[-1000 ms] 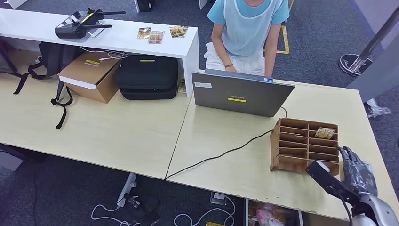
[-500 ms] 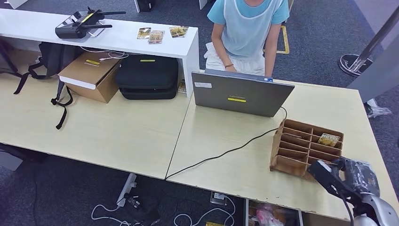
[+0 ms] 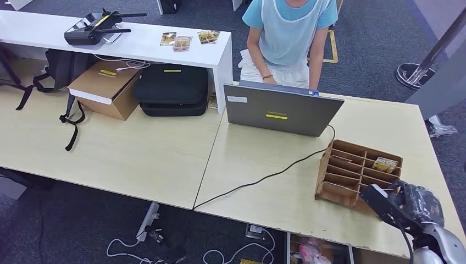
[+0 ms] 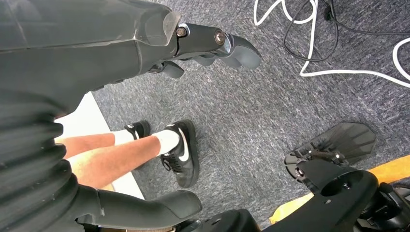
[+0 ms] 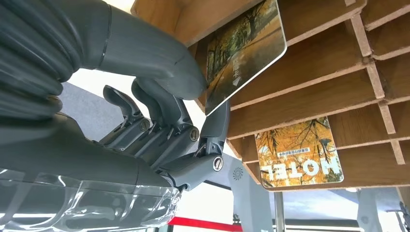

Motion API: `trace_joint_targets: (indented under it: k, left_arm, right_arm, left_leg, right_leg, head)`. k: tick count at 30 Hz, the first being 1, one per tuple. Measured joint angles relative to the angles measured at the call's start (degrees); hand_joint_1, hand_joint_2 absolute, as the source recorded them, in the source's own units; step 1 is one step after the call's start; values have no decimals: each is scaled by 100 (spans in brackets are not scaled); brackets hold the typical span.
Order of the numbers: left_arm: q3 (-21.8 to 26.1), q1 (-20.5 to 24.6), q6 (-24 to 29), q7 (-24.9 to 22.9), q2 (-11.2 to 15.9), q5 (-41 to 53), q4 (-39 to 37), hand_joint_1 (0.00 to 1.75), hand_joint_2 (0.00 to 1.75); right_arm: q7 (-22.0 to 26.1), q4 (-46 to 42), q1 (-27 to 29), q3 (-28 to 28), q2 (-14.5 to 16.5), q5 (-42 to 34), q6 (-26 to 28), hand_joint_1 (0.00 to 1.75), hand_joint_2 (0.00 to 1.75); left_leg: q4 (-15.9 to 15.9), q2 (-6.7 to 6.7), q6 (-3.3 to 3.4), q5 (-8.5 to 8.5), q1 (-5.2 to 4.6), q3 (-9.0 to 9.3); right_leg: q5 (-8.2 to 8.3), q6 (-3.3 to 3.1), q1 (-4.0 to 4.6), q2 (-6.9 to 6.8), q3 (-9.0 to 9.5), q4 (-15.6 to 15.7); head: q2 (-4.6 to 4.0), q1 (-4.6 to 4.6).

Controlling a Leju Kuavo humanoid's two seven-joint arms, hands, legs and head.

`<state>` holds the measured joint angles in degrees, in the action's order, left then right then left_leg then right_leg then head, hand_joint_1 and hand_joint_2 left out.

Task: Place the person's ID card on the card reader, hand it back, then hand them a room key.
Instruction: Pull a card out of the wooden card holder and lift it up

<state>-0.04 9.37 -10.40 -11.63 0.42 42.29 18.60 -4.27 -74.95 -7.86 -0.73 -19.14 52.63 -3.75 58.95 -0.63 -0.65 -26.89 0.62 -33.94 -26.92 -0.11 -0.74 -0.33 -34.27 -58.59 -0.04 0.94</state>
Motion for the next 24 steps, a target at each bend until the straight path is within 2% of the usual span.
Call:
trace_joint_targets:
  k: [12, 17, 23, 24]
  left_arm:
    - [37, 6, -13, 0, -9, 104, 0, 0, 175]
    - [39, 44, -72, 0, -16, 173, 0, 0, 175]
    - [39, 107, -151, 0, -17, 197, 0, 0, 175]
    - [40, 110, -156, 0, -17, 194, 0, 0, 175]
  right_arm:
    - [522, -239, -228, -5, 87, -242, 438, 175, 175]
    - [720, -400, -473, 15, 118, -507, 470, 175, 175]
    - [746, -521, -785, 173, 182, -629, 447, 175, 175]
    - [746, -527, -838, 208, 190, -635, 446, 166, 175]
  left_leg:
    - [0, 0, 0, 0, 0, -1]
    - [0, 0, -3, 3, 0, -1]
    - [0, 0, -3, 3, 0, -1]
    - [0, 0, -3, 3, 0, -1]
  right_leg:
    - [0, 0, 0, 1, 0, -1]
    - [1, 0, 0, 0, 1, -2]
    - [1, -1, 0, 0, 1, -2]
    - [1, -1, 0, 0, 1, -2]
  head:
    - [0, 0]
    - [0, 1]
    - [0, 0]
    - [0, 0]
